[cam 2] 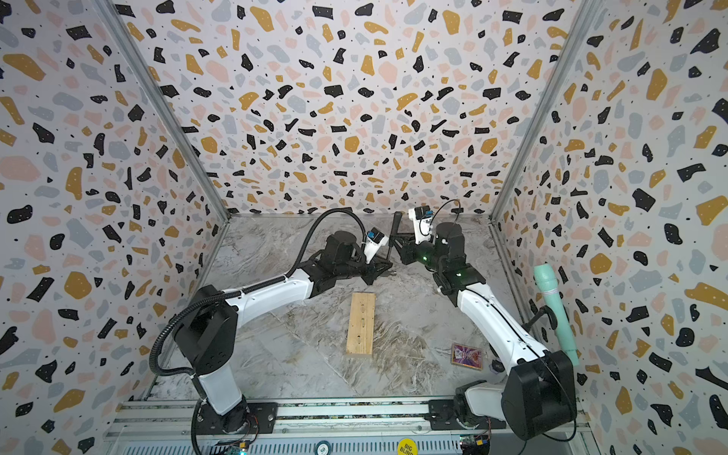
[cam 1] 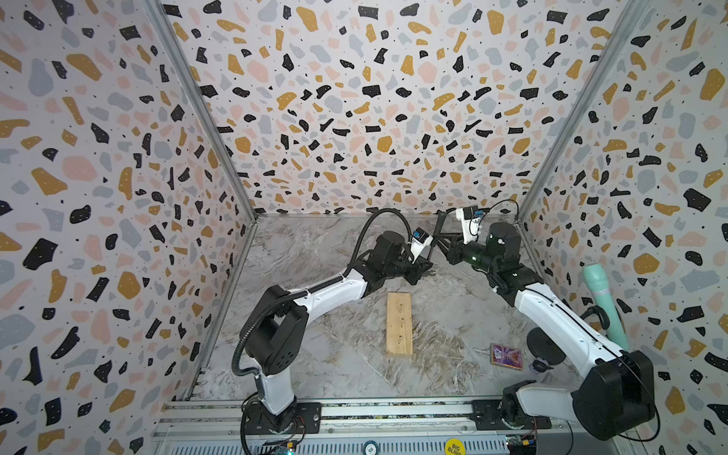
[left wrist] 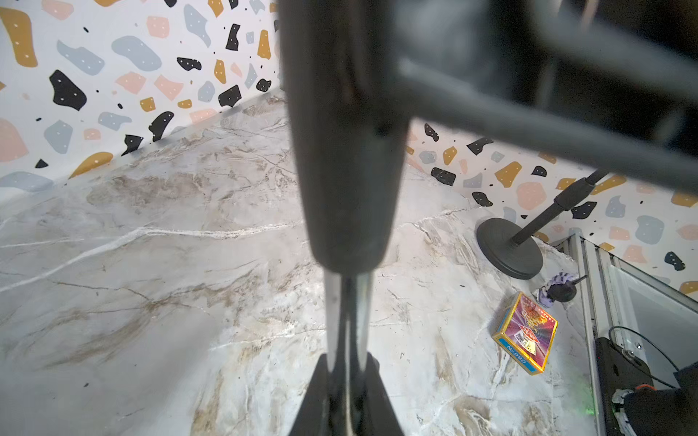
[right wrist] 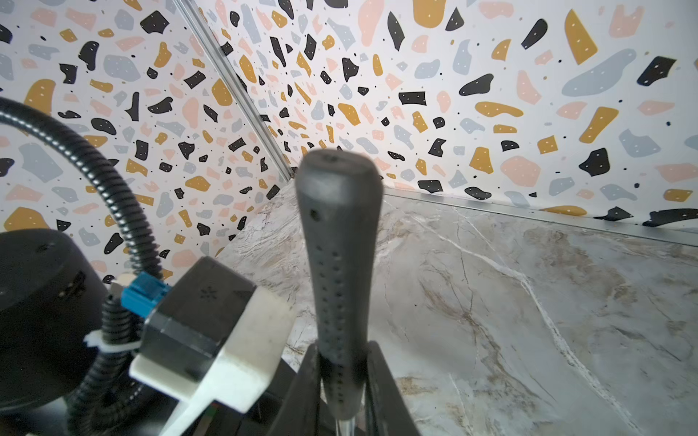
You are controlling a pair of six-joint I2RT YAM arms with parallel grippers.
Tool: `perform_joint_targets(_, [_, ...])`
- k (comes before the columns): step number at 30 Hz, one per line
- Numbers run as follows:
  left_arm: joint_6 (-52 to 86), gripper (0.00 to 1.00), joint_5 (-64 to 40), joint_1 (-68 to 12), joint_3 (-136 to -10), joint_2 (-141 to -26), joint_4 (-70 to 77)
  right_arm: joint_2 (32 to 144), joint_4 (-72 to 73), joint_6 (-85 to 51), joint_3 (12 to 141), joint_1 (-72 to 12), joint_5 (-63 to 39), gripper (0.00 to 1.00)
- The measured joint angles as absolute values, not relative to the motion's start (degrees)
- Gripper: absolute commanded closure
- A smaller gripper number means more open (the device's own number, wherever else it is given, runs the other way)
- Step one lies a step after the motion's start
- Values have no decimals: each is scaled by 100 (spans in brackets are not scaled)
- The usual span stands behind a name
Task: Use a claw hammer to pull out a nail
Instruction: Pick up the hammer at the center of the board.
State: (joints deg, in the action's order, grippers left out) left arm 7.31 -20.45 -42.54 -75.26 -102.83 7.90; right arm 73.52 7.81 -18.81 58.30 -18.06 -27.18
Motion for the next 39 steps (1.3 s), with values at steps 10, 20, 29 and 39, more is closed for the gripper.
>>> perform_joint_targets(10, [1441,100,-875,-4488,-7244,-10127,902,7422,1004,-2161,5776,-2222,-2220,76])
perform_joint_targets(20, [1809,100,-482,-4539,-7242,-10127,910,7655,1208,-2318,5422,-2606,-1992,73])
perform_joint_targets(29, [1900,100,-379,-4591,-7260,-10138,694,8125,1496,-2383,5439,-2775,-1621,71])
perform_joint_targets(39, [2034,100,-397,-4571,-7275,-10151,475,8331,1592,-2191,5437,-2928,-1221,100])
